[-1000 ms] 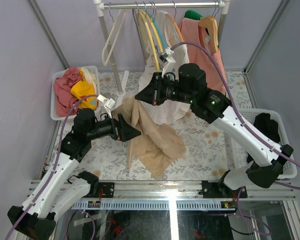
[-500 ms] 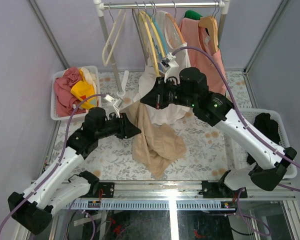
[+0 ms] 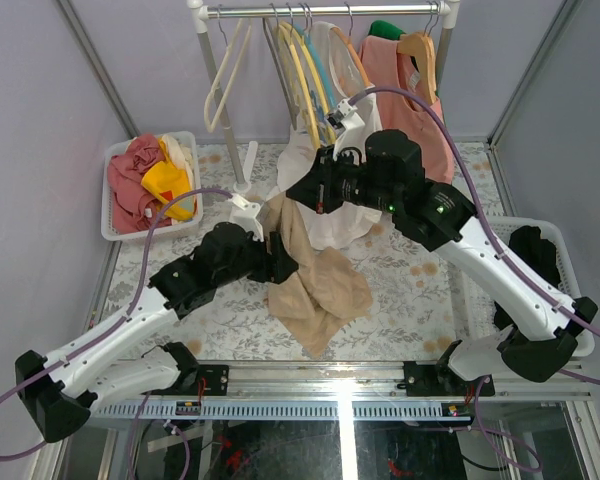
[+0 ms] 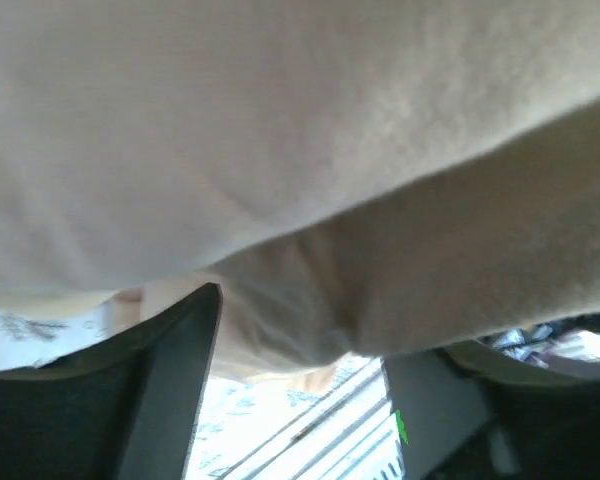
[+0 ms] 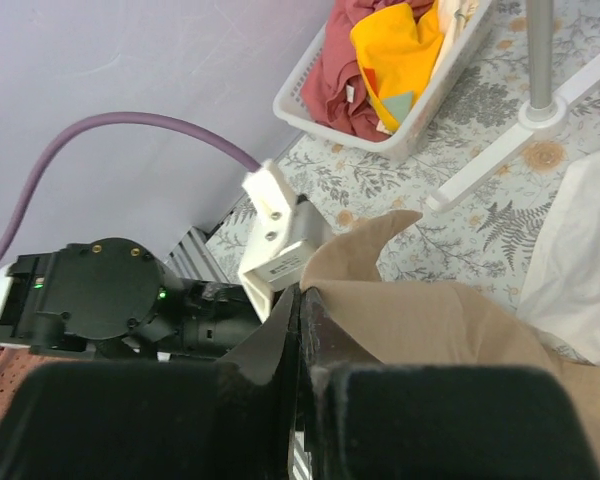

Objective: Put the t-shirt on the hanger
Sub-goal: Place the T-shirt at the center of the board.

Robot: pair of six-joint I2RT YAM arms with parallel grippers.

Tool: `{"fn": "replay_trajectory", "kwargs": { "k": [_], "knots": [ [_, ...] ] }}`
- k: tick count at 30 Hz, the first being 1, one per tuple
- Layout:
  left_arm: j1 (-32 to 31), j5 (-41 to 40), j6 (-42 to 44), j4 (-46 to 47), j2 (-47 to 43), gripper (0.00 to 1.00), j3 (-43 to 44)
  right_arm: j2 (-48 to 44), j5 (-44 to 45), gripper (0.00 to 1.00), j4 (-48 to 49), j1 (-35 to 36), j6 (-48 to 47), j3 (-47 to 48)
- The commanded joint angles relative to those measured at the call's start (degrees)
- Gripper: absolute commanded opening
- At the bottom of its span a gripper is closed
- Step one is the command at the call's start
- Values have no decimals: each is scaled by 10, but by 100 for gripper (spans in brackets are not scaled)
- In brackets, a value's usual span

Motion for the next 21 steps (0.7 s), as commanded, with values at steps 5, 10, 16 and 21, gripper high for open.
{"fn": "replay_trajectory", "kwargs": {
  "k": [5, 10, 16, 21],
  "knots": [
    [-18, -150, 13, -33, -11, 5, 43, -43, 60, 0, -3, -1, -48, 31],
    [-27, -156, 18, -64, -7, 0, 79, -66, 87, 0, -18, -7, -63, 25],
    [-27, -155, 49, -146, -19, 0, 187, -101, 160, 0, -65, -9, -92, 30],
    [-27, -135, 86, -221, 10, 0, 331, -124, 217, 0, -99, -9, -115, 55]
  ]
}}
